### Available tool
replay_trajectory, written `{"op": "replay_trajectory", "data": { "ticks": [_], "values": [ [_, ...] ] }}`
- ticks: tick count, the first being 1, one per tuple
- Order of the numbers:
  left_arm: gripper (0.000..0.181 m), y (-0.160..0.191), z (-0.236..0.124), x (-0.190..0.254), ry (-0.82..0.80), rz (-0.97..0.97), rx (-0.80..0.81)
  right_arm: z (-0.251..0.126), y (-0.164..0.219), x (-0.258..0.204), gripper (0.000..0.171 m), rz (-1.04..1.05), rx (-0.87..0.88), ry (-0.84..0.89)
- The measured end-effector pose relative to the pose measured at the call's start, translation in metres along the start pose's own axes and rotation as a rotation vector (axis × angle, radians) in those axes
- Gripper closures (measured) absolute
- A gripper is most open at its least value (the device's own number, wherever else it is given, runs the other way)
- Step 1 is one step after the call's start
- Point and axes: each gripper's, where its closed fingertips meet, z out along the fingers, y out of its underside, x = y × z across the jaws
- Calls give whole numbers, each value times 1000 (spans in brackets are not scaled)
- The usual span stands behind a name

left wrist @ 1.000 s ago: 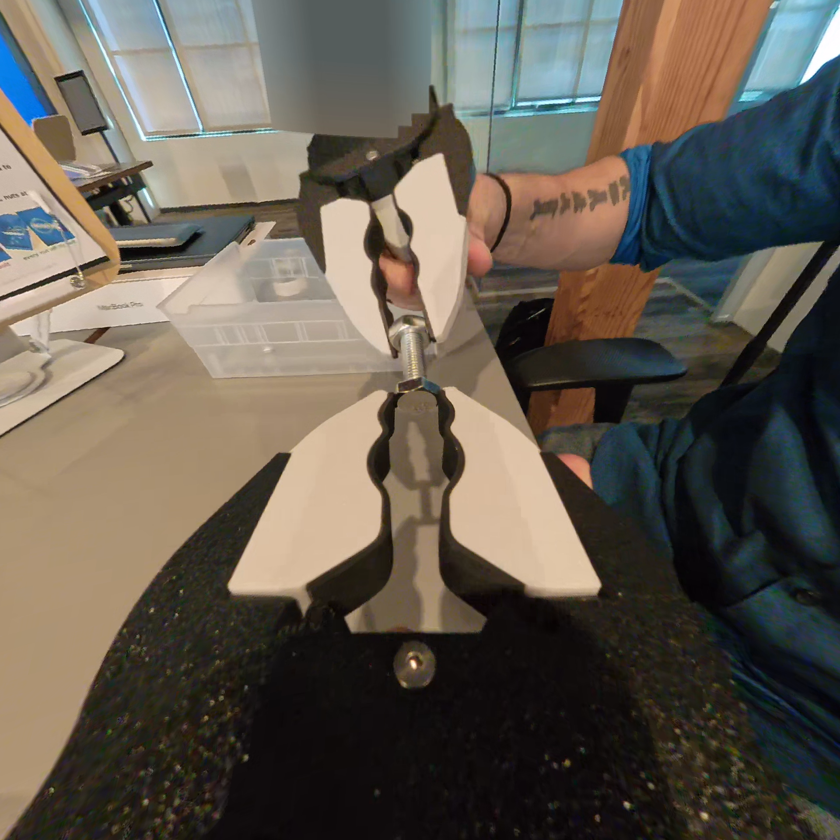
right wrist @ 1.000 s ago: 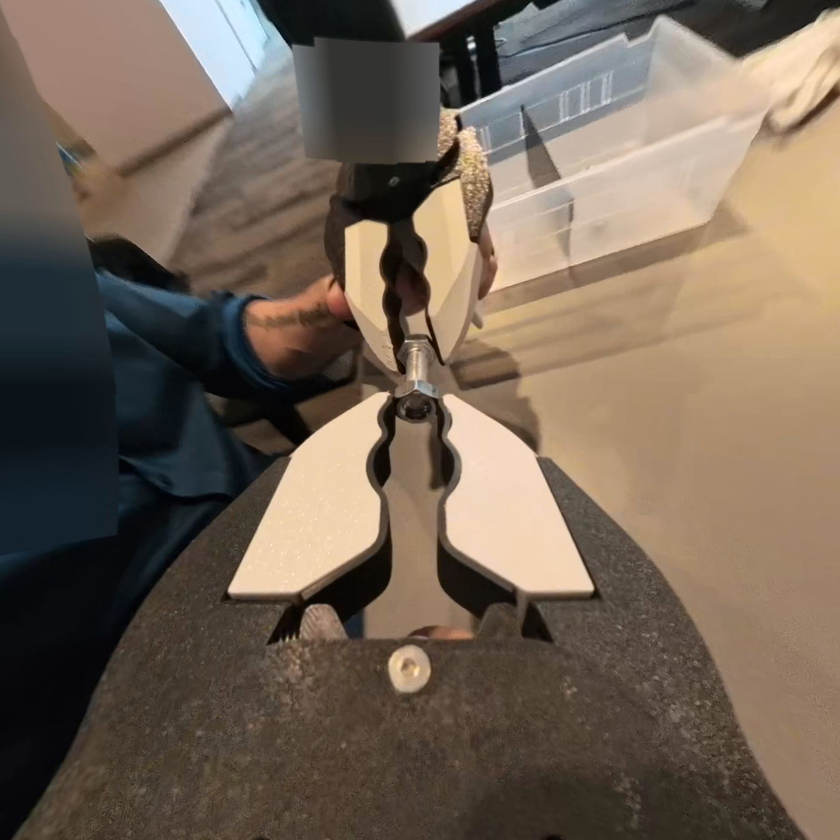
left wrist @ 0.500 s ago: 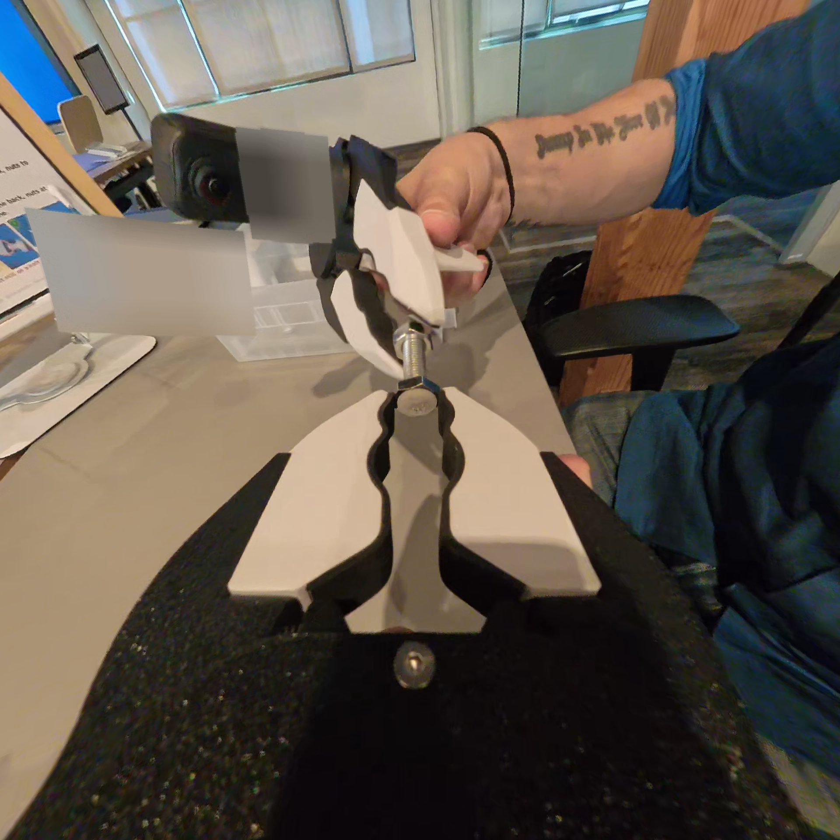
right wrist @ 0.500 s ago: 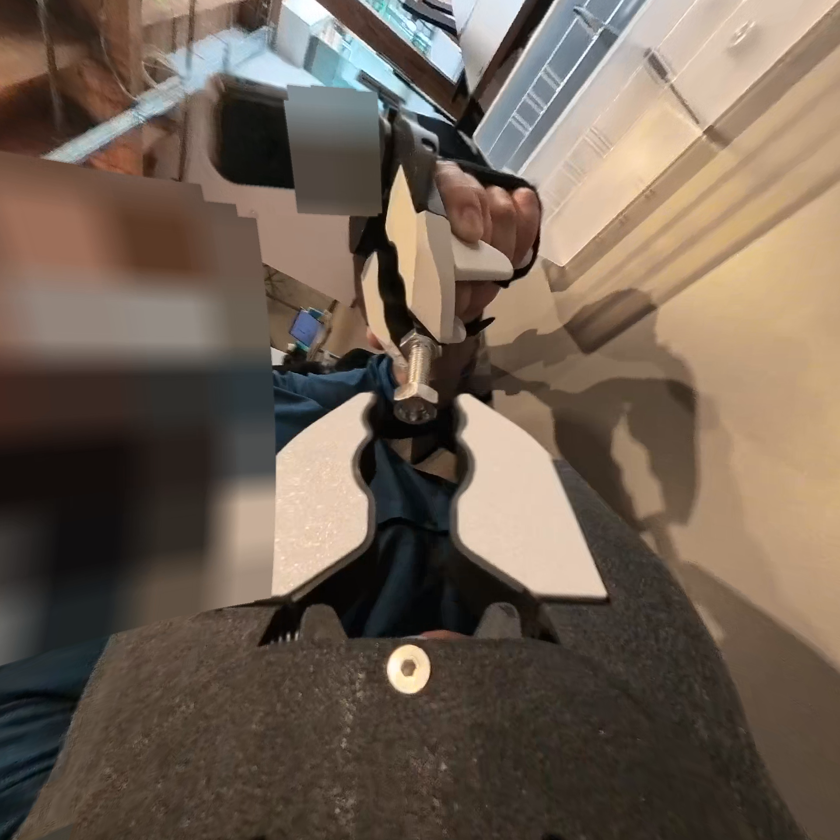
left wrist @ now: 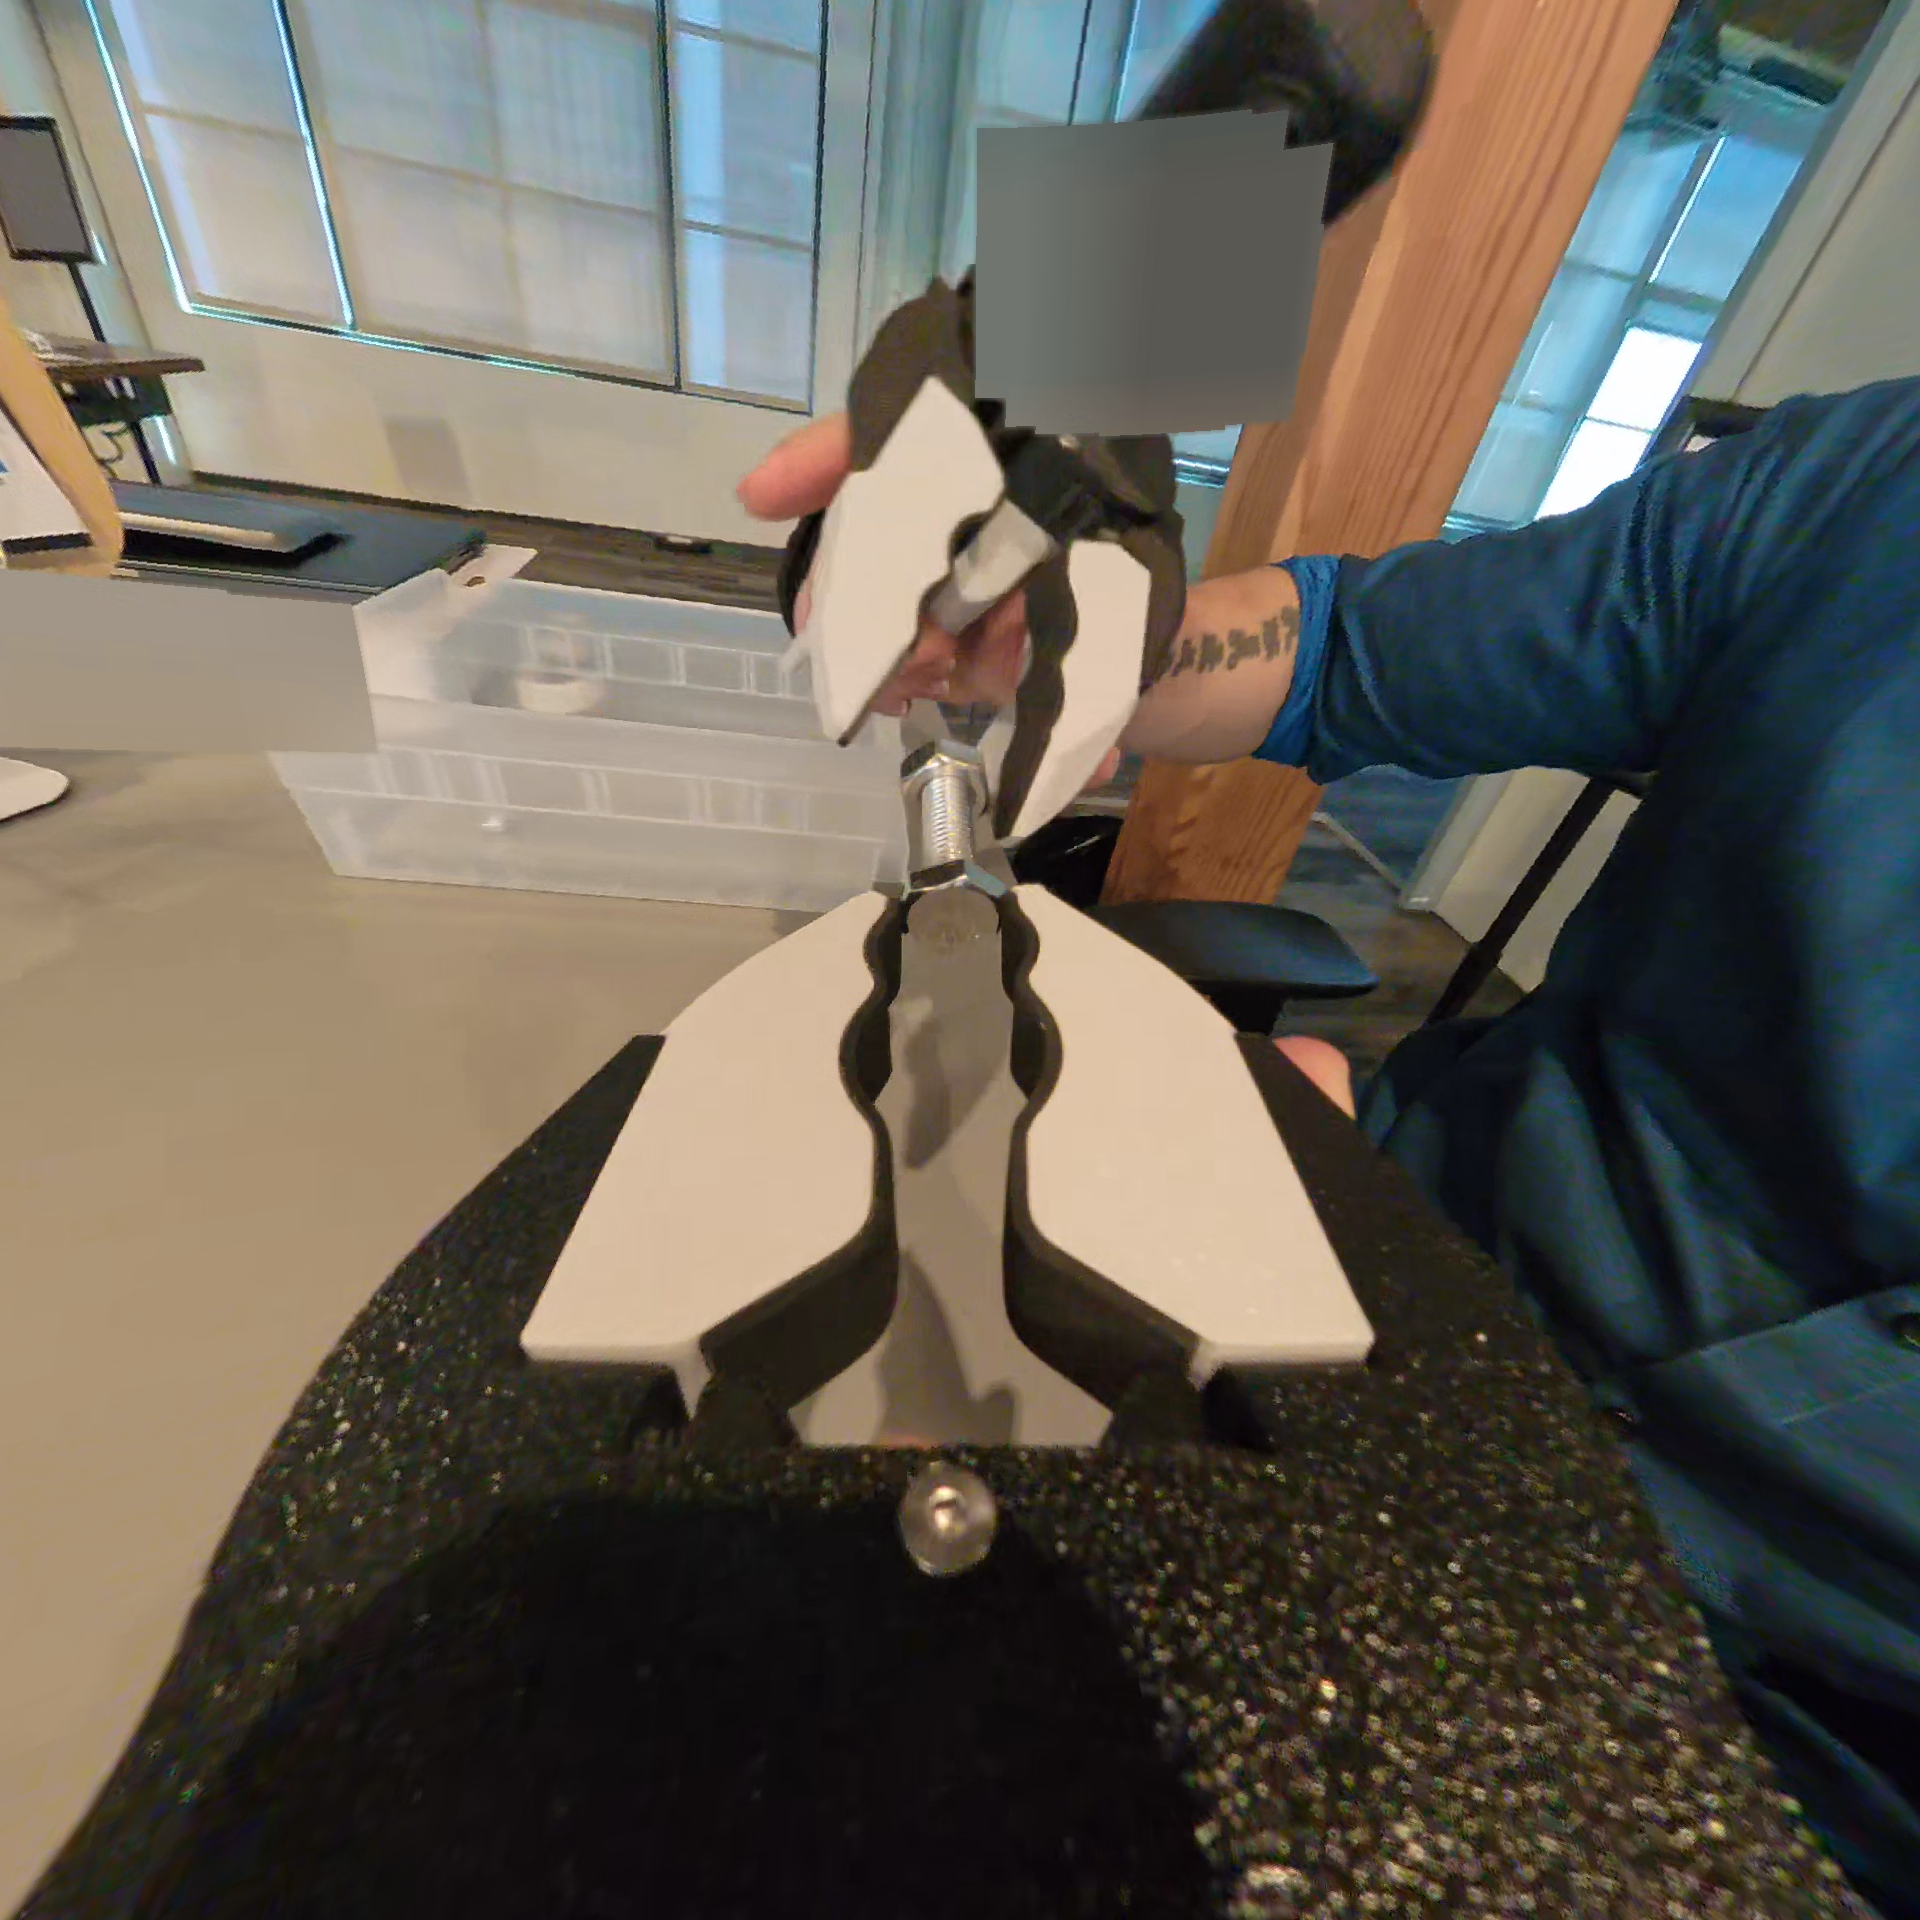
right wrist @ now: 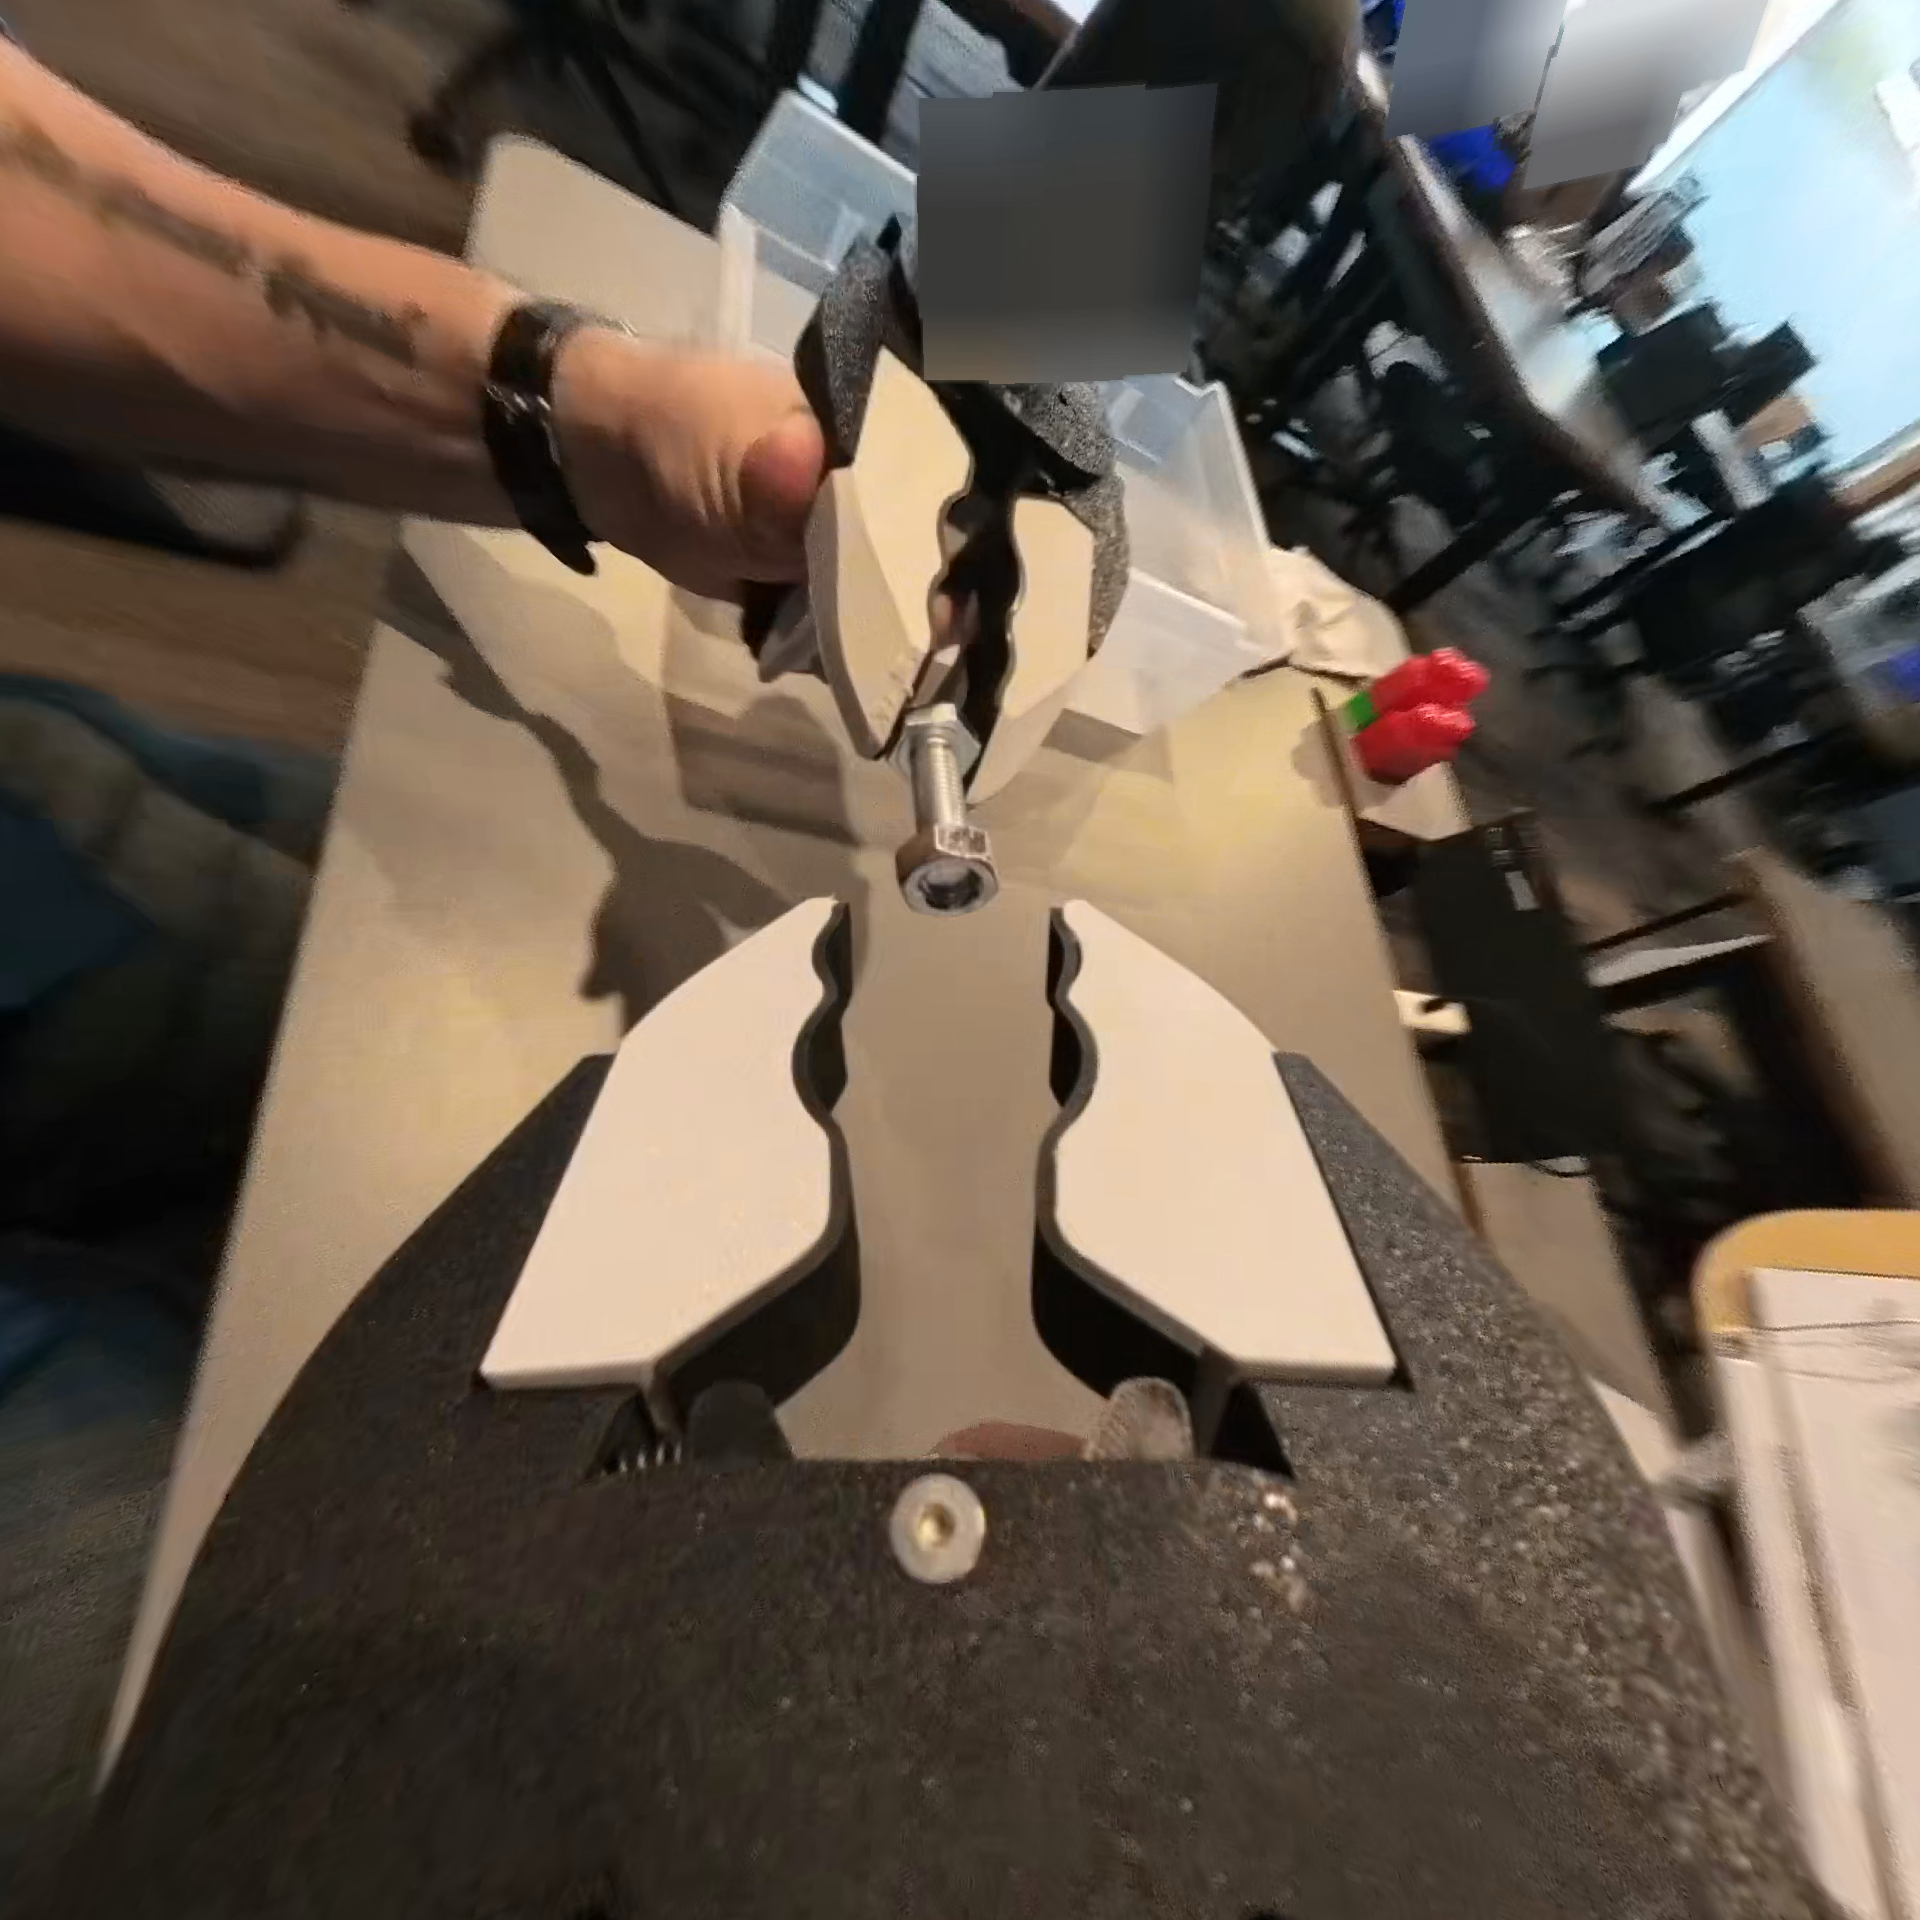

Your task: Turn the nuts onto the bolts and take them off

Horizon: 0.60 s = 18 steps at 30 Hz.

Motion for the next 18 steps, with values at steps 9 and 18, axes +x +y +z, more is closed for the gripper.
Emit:
{"op": "replay_trajectory", "data": {
  "ticks": [9,18],
  "values": [
    [164,0,2,3,13,-3,-6,6,-6,-3,153,-30,19,-1],
    [164,6,4,2,-49,95,-76,0,-4,-6,154,412,1,-259]
  ]
}}
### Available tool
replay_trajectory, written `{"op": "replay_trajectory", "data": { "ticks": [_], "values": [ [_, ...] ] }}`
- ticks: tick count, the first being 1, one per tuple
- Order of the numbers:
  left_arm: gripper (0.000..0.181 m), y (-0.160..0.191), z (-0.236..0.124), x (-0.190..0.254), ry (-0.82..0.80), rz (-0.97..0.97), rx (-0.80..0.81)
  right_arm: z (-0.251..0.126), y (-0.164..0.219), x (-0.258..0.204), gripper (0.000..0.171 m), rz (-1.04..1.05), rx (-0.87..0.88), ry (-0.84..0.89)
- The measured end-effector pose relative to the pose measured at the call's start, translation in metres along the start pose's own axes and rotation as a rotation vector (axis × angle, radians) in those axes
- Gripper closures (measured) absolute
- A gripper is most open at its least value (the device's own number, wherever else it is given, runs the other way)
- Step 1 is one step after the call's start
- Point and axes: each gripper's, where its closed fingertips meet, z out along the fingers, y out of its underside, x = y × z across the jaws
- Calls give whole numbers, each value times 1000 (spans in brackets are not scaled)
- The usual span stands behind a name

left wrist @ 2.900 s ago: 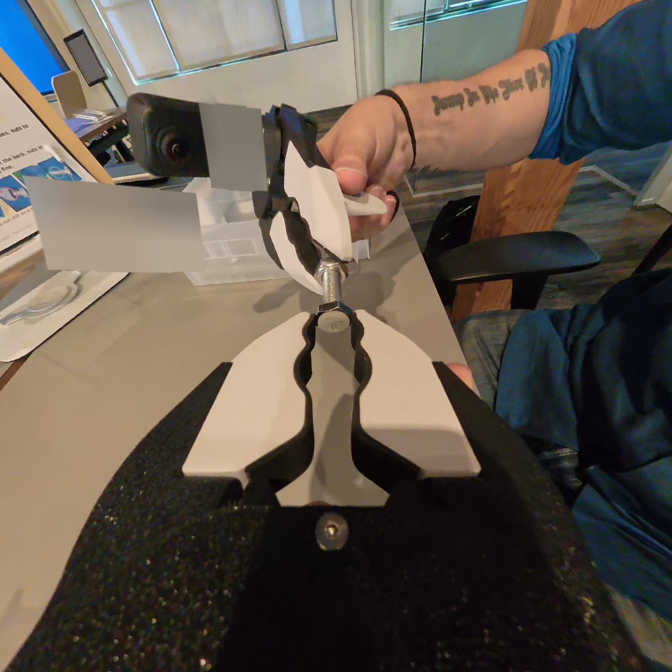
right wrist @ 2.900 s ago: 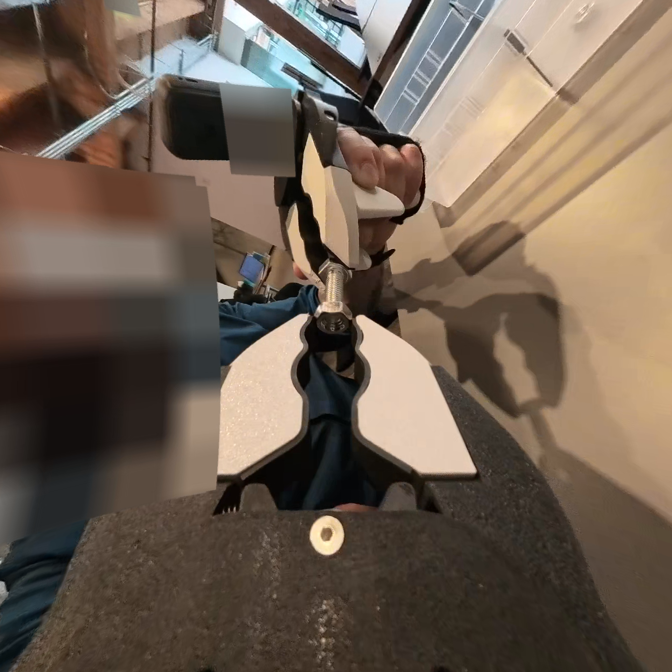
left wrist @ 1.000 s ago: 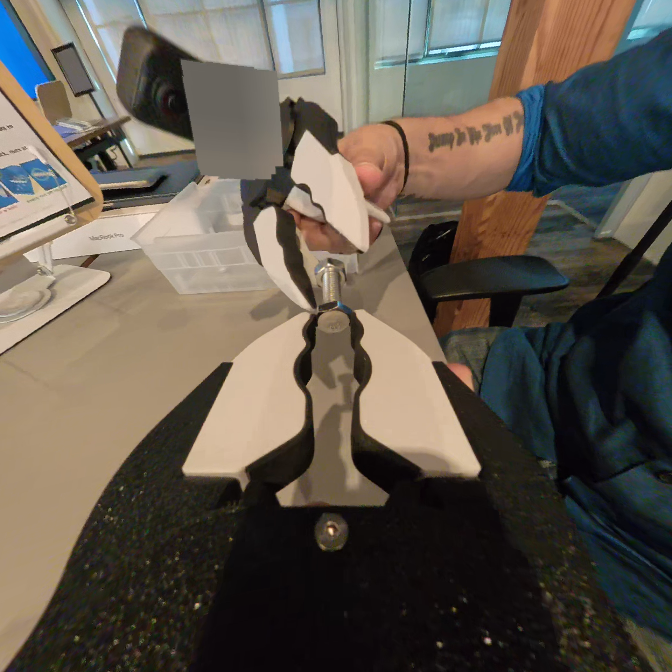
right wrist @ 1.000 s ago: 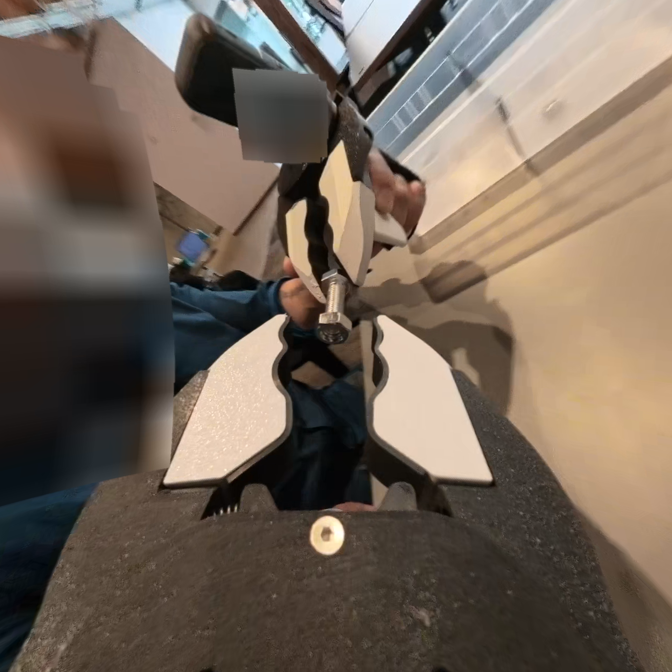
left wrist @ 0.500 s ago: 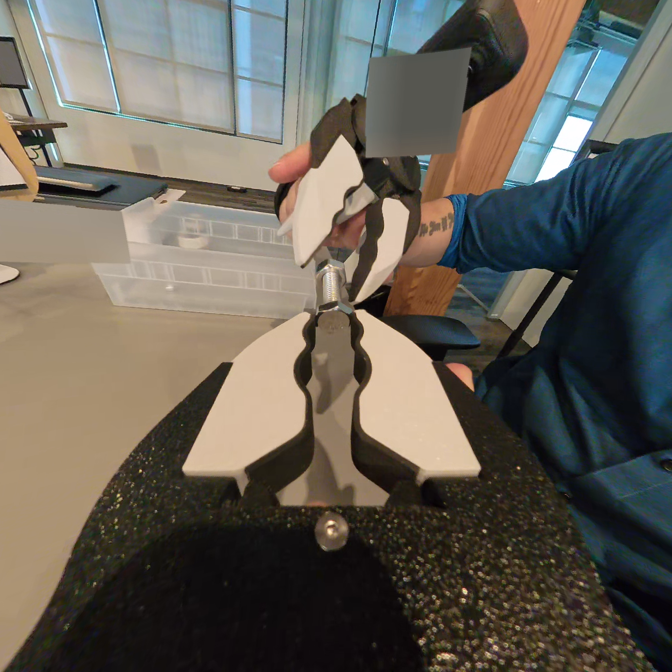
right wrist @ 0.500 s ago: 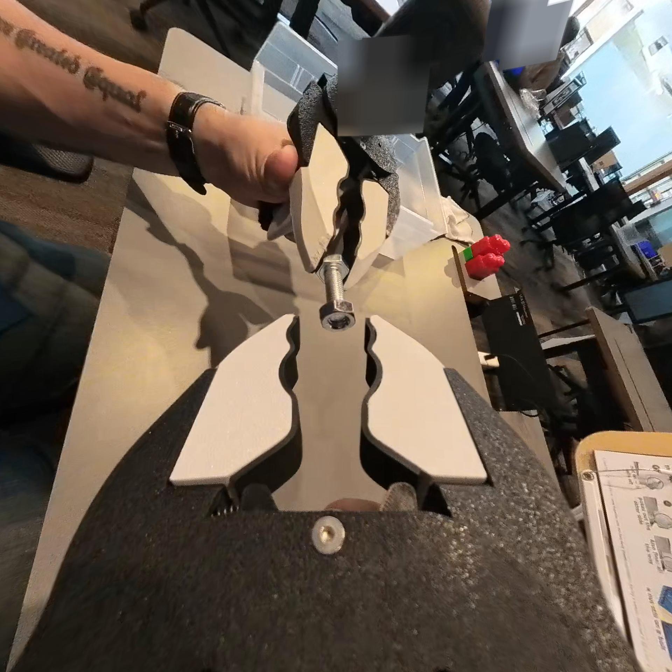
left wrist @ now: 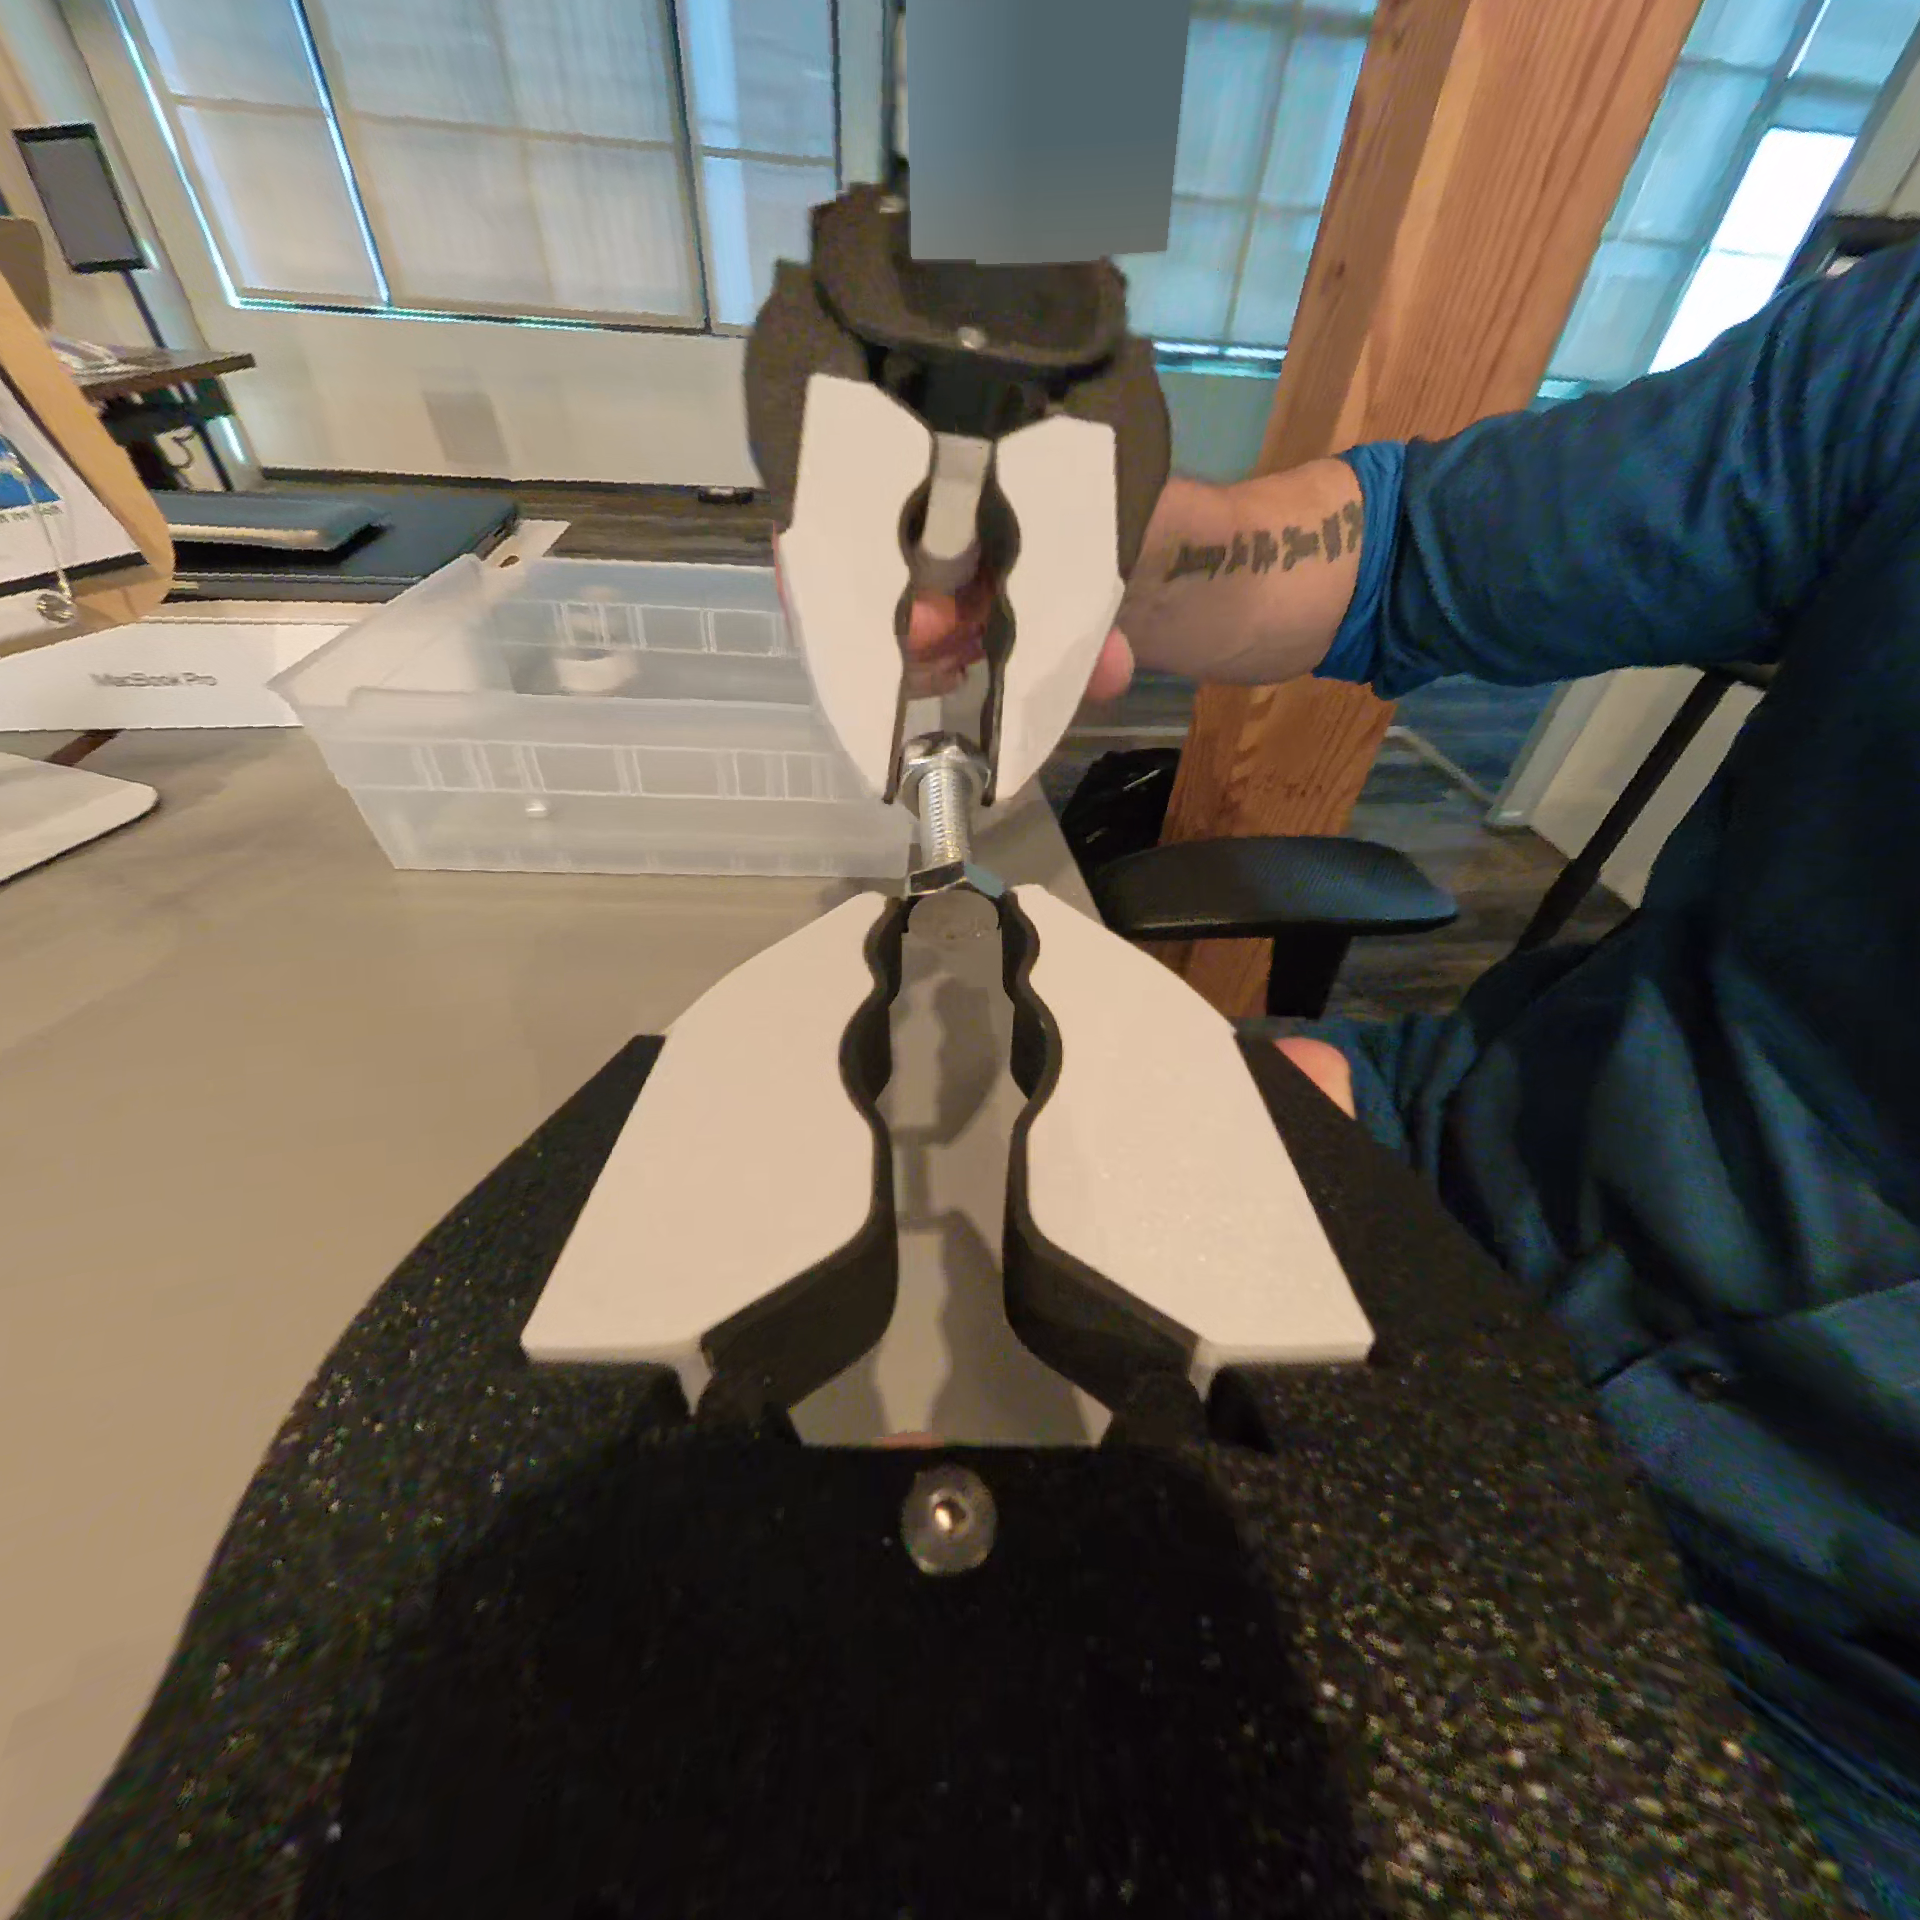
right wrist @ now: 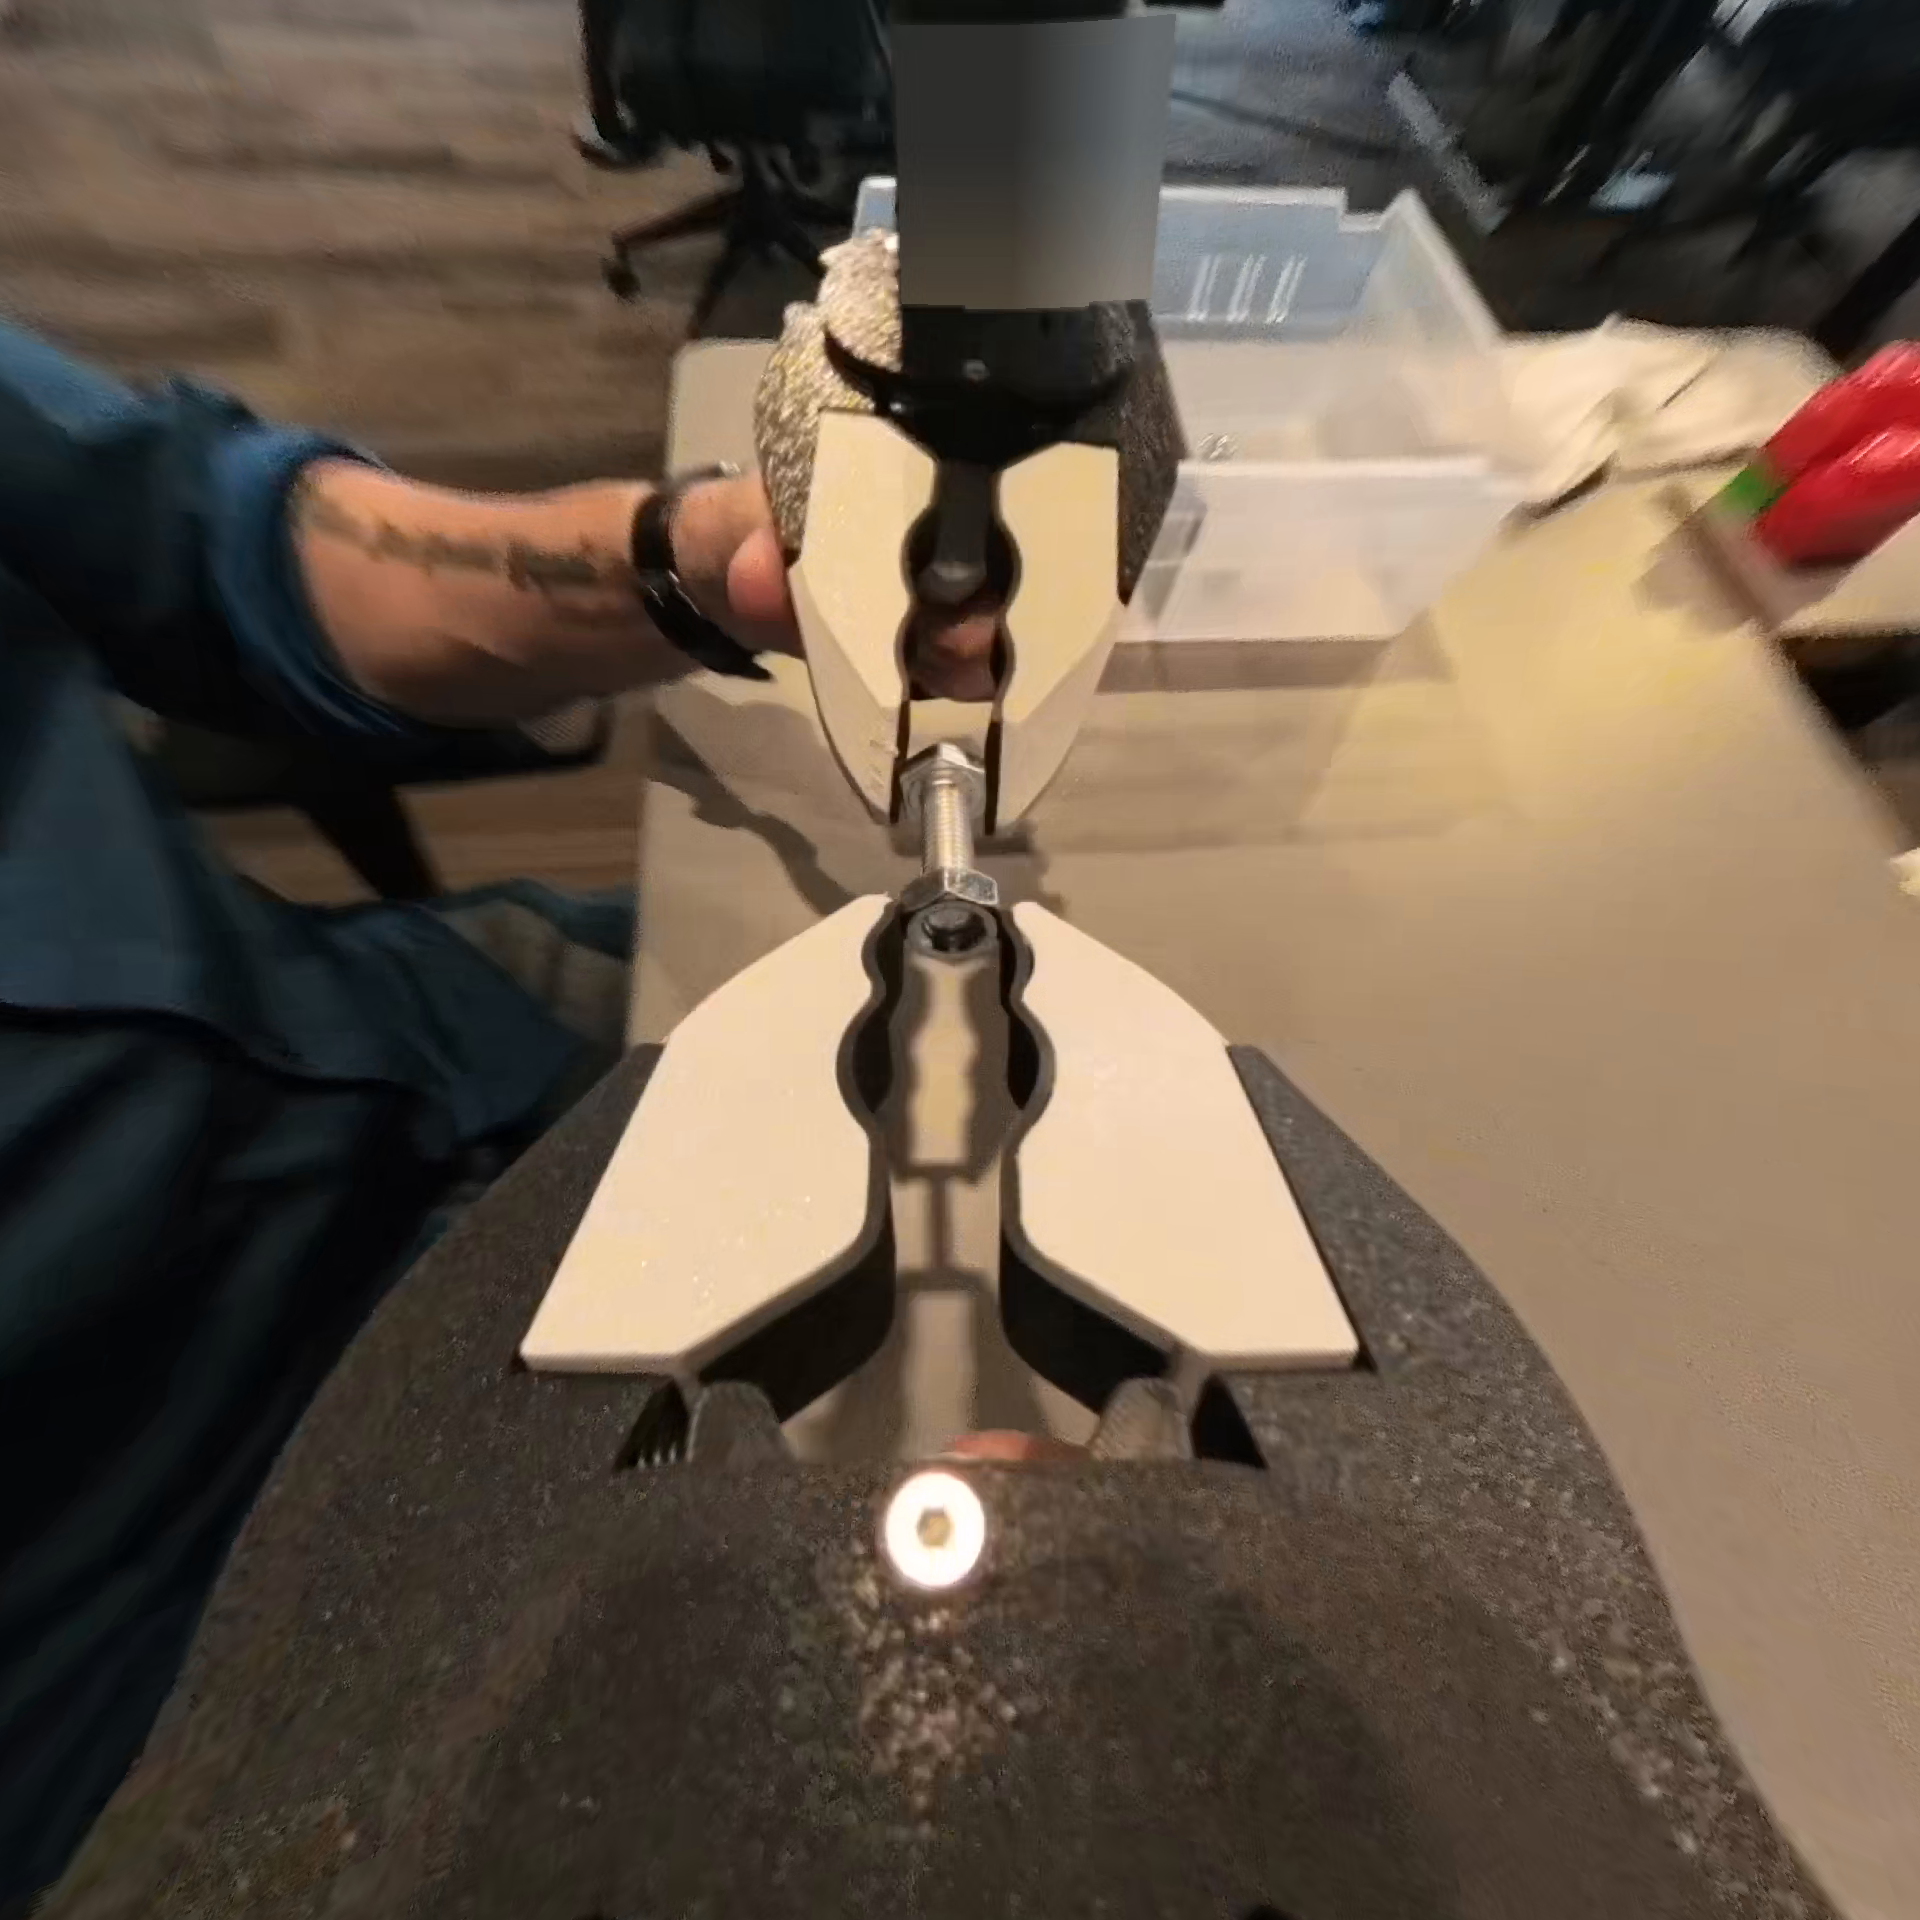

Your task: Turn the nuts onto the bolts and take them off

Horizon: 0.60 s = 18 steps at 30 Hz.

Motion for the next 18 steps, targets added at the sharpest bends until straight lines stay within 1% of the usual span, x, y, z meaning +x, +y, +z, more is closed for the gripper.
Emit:
{"op": "replay_trajectory", "data": {
  "ticks": [4,6,9,11,13,14,15,16,17,18],
  "values": [
    [164,5,2,-1,-50,66,-70,1,9,-1,154,408,-21,-204],
    [164,7,4,0,-65,92,-92,1,11,-2,154,568,0,-302],
    [164,5,5,1,-68,119,-92,-2,9,-6,154,772,54,-460],
    [164,4,6,2,-63,123,-87,-3,8,-7,154,868,95,-546],
    [164,3,6,3,-55,113,-74,-3,7,-8,154,889,122,-586],
    [164,3,6,2,-50,102,-69,-2,7,-9,150,864,126,-583],
    [164,4,5,1,-49,91,-62,-1,7,-10,138,825,126,-561],
    [164,4,5,0,-47,77,-54,0,8,-9,133,775,115,-520],
    [164,3,4,0,-40,60,-42,2,10,-5,131,703,106,-446],
    [164,2,4,-1,-34,45,-26,1,9,-2,127,604,112,-379]
  ]
}}
